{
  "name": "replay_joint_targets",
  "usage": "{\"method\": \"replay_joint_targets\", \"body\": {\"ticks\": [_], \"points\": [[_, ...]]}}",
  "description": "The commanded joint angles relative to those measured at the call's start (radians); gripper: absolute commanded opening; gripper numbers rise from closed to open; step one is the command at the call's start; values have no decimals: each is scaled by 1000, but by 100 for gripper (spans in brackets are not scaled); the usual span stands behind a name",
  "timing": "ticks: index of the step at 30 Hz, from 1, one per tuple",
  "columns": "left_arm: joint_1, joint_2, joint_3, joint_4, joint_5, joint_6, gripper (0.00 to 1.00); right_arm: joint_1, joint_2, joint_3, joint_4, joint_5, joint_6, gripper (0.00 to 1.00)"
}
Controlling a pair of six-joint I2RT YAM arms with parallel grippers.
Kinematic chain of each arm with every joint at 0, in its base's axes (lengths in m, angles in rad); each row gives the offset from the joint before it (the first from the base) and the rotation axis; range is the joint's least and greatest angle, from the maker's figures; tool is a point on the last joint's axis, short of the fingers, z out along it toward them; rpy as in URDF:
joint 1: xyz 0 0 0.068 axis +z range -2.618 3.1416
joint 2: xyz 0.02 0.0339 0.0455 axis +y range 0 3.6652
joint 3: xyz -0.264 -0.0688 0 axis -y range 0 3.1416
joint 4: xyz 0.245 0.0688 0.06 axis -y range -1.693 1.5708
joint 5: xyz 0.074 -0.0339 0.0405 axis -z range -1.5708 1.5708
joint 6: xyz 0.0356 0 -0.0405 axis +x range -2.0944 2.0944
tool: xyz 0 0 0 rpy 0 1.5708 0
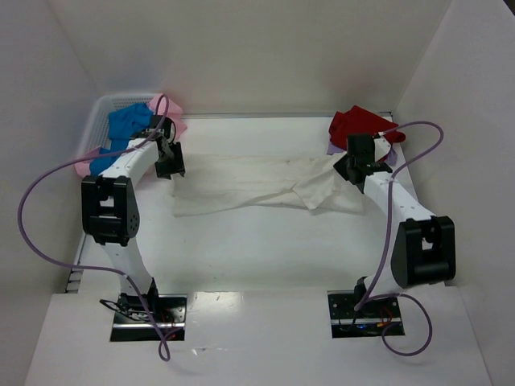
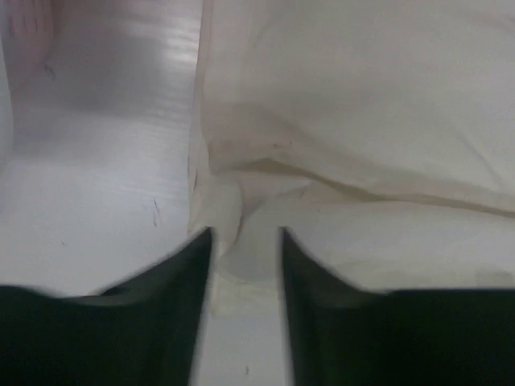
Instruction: Fold and stack the t-shirts
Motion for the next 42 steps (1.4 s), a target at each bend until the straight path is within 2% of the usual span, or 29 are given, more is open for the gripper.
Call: {"method": "replay_joint_targets", "body": {"ticks": [1, 3, 4, 6, 8, 12, 25, 28, 32, 39, 42], "points": [[5, 12, 42, 22, 4, 38, 65, -8, 63, 45, 117, -2, -24, 3], [5, -46, 18, 22, 35, 39, 72, -8, 63, 45, 117, -2, -33, 3], [-4, -69, -4, 13, 46, 39, 80, -8, 63, 45, 117, -2, -33, 3], [-4, -136, -92, 13, 82, 25, 84, -8, 63, 36, 117, -11, -33, 3], [-15, -164, -189, 25, 96, 12, 84, -8, 72, 36, 126, -11, -33, 3], [-15, -156, -252, 25, 128, 2, 84, -8, 72, 27, 126, -23, -42, 3], [-15, -36, -173, 91, -9, 20, 76, -8, 34, -12, 126, -23, -33, 3], [-15, 6, -156, 116, 8, 20, 68, -8, 34, -12, 126, -23, -33, 3], [-15, 29, -153, 139, 26, 30, 51, -8, 34, -12, 126, -23, -33, 4], [-15, 42, -153, 139, 35, 39, 33, -8, 34, -2, 121, -23, -33, 4], [-15, 31, -147, 132, 40, 39, 16, -8, 34, 7, 117, -14, -33, 4]]}}
